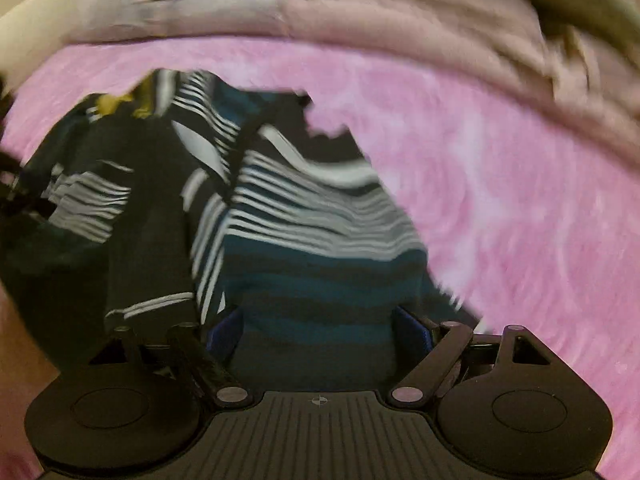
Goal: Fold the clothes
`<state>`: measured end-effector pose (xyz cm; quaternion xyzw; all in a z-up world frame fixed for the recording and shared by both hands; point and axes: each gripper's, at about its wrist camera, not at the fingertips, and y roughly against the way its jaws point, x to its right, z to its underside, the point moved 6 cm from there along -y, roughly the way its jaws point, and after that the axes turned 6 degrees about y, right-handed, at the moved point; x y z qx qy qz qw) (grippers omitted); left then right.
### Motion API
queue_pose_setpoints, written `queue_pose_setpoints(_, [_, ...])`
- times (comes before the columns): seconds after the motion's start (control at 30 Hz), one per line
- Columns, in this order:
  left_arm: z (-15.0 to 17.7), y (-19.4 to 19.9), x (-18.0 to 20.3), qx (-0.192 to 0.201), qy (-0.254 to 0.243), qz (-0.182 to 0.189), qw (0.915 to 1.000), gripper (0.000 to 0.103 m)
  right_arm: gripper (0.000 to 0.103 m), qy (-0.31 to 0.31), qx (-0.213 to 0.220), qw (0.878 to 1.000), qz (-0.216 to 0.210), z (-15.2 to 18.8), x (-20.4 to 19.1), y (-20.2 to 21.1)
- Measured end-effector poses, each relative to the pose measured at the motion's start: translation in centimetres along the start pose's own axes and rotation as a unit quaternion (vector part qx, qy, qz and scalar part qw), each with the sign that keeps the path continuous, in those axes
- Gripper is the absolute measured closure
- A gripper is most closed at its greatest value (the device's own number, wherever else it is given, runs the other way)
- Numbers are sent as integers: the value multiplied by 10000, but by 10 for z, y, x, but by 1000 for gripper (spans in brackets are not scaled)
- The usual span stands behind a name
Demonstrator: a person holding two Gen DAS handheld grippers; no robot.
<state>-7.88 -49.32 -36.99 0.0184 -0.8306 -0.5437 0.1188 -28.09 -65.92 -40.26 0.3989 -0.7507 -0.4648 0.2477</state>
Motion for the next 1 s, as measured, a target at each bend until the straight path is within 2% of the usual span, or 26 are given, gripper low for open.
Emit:
queue_pose_setpoints(0.03, [0,11,7,60,-156,61,9998,94,70,-9,18,10000,29,1,-2,9])
queue_pose_setpoints(0.07, [1,24,13,124,-318,129,9993,98,90,7,49,10000,82,2,-4,20])
queue_pose_setpoints(0.13, [2,61,27,312,-714,440,9960,99,91,-114,293,9982,503,2,0,55])
queue_pose_setpoints(0.23, [19,119,51,343,-1567,863,9833,99,92,-1012,684,9830,1371,17,35,126])
queue_pose_setpoints(0.3, [44,148,64,129,-2114,979,9724,99,92,-1586,743,9591,2223,46,64,173])
queue_pose_setpoints(0.4, [92,169,77,-519,-2305,1380,9618,100,91,-2441,678,9050,3417,94,103,243])
queue_pose_setpoints(0.43, [108,171,80,-744,-2370,1478,9573,103,86,-2728,452,8926,3561,114,112,252])
queue_pose_setpoints(0.47, [125,171,82,-1024,-2483,1601,9499,103,51,-3005,200,8806,3659,135,121,259])
queue_pose_setpoints(0.5, [139,171,86,-1263,-2626,1670,9419,103,31,-3190,-46,8701,3757,151,125,262])
queue_pose_setpoints(0.53, [155,171,88,-1513,-2813,1679,9326,103,16,-3272,-11,8654,3795,159,122,265])
queue_pose_setpoints(0.57, [165,171,86,-1664,-2925,1660,9269,103,16,-3335,92,8619,3819,166,118,268])
queue_pose_setpoints(0.63, [183,172,82,-1945,-3115,1609,9161,97,16,-3189,229,8770,3585,159,101,257])
queue_pose_setpoints(0.67, [180,172,77,-1958,-3035,1514,9201,96,16,-3100,294,8854,3452,155,92,250])
queue_pose_setpoints(0.73, [165,169,66,-1895,-2835,1323,9307,93,16,-2922,453,9121,2838,132,73,229])
queue_pose_setpoints(0.8, [125,148,59,-1583,-2763,1129,9412,86,16,-2406,608,9463,2073,98,52,201])
queue_pose_setpoints(0.87, [84,127,53,-1269,-2687,934,9502,81,16,-1722,750,9720,1408,63,36,172])
queue_pose_setpoints(0.93, [43,106,47,-954,-2607,738,9579,72,16,-975,881,9884,758,30,20,142])
queue_pose_setpoints(0.97, [23,96,43,-795,-2566,639,9611,69,16,-572,943,9929,445,16,13,125])
queue_pose_setpoints(1.0, [3,86,40,-636,-2523,540,9640,62,16,-179,918,9954,215,4,8,110])
